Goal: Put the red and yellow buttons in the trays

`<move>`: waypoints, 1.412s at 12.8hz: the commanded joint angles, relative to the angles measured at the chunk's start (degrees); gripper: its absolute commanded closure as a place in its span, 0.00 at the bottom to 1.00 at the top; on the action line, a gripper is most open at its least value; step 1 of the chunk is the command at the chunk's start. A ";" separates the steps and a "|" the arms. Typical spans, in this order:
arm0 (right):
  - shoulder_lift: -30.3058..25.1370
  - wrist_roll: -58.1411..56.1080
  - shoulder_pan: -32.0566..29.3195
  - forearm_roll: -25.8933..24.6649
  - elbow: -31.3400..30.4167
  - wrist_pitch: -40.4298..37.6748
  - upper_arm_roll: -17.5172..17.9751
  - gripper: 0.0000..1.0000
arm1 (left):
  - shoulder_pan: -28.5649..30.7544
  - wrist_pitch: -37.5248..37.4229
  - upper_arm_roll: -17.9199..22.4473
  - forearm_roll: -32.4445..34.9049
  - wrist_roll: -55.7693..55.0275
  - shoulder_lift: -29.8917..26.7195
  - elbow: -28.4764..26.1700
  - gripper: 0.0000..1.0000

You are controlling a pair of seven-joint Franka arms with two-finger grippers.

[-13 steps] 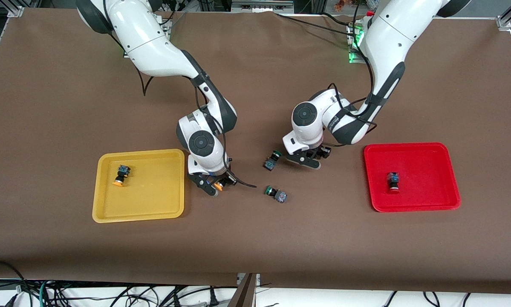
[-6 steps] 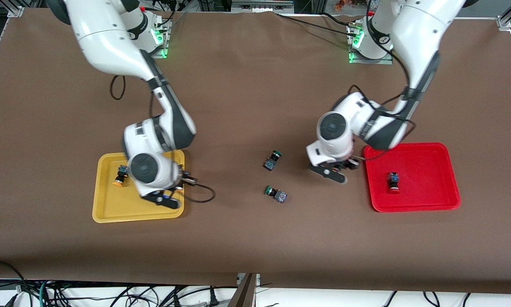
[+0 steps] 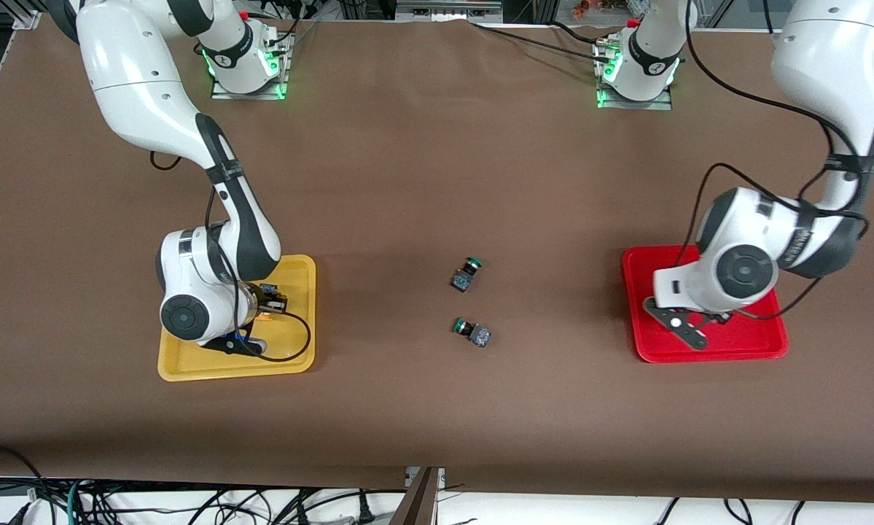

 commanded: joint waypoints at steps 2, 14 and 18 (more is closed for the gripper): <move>-6.88 -5.53 -1.32 -0.64 1.45 -7.98 0.23 0.00 | 1.93 -0.87 -1.77 -2.88 4.05 0.36 0.89 0.00; -44.40 -18.57 -9.93 -2.75 -3.63 -30.79 3.04 0.00 | 0.61 -28.65 -5.03 -19.58 -13.33 -18.67 17.78 0.00; -47.42 -18.92 -10.47 -3.10 -5.13 -32.01 2.95 0.00 | -14.13 -16.14 17.00 -24.68 -27.86 -34.23 -2.72 0.00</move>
